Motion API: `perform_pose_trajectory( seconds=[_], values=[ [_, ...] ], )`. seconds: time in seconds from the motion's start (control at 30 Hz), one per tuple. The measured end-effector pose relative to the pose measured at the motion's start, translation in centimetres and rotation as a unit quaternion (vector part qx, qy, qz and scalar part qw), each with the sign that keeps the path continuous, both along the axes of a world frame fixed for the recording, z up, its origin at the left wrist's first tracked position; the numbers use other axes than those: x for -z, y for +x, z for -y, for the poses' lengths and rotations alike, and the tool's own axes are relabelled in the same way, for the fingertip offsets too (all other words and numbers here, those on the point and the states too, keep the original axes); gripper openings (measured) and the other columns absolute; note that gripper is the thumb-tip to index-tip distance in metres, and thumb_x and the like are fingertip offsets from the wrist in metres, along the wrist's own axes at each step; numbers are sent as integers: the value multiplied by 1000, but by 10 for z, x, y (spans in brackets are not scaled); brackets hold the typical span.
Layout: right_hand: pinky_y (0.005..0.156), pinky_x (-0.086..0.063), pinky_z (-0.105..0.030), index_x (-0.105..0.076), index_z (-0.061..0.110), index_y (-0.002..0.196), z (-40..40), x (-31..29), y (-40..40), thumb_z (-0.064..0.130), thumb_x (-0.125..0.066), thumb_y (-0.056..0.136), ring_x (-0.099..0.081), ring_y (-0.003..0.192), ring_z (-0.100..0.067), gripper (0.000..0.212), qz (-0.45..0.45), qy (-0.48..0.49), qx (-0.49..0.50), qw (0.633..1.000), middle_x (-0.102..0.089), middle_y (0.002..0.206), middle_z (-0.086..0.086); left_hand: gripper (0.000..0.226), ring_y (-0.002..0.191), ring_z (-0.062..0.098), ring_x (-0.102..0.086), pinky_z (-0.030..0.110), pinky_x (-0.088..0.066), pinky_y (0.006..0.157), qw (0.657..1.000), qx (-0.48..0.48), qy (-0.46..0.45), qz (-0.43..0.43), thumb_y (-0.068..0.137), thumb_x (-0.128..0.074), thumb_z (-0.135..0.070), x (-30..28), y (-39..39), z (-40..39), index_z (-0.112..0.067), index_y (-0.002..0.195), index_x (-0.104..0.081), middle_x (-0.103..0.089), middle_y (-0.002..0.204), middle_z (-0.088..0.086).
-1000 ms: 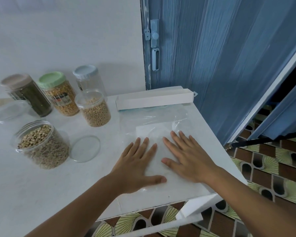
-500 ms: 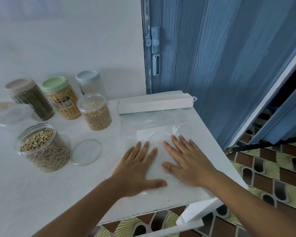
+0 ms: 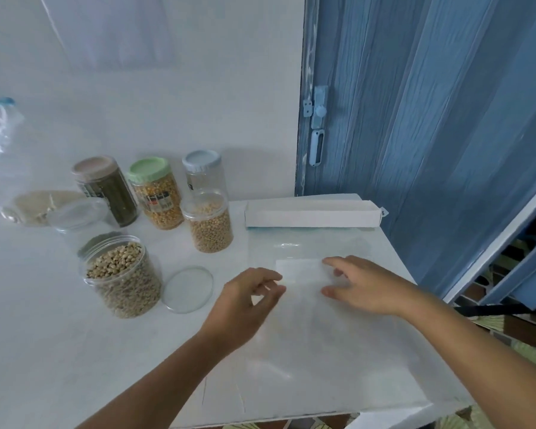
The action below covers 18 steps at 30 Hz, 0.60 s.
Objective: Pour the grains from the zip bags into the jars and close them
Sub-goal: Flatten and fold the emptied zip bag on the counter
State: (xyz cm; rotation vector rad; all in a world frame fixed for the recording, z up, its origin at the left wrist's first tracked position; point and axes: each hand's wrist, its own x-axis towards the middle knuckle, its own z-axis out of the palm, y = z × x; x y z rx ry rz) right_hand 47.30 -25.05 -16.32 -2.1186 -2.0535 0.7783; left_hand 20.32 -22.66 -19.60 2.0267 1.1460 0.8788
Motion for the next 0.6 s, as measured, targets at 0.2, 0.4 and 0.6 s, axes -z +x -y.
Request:
perform_pose_trajectory(
  seconds=[0.2, 0.4, 0.6],
  values=[
    [101, -47, -31, -44, 39, 150, -33, -12, -84, 65, -64, 92, -51, 114, -7, 67, -63, 71, -42, 995, -52, 123, 15, 37, 105, 15, -49, 30, -42, 88, 946, -200, 251, -45, 93, -77, -32, -46, -78, -6, -22, 126, -66, -49, 109, -10],
    [107, -42, -45, -35, 26, 156, -76, -8, -182, 85, -66, 74, -37, 138, -27, 106, 19, 33, -125, 991, -40, 147, -3, 113, 144, 15, -14, 55, -27, 120, 922, -377, 82, 15, 66, -91, -53, -51, -161, -11, -33, 155, -24, -21, 151, 0],
    [102, -40, -47, -40, 21, 144, -96, 12, -229, 88, -74, 59, -37, 132, -32, 114, 97, -33, -152, 983, -35, 144, -9, 110, 125, -2, -53, 38, -46, 111, 950, -301, -47, 64, 56, -94, -62, -29, -206, -29, -40, 146, -34, -54, 136, -19]
  ],
)
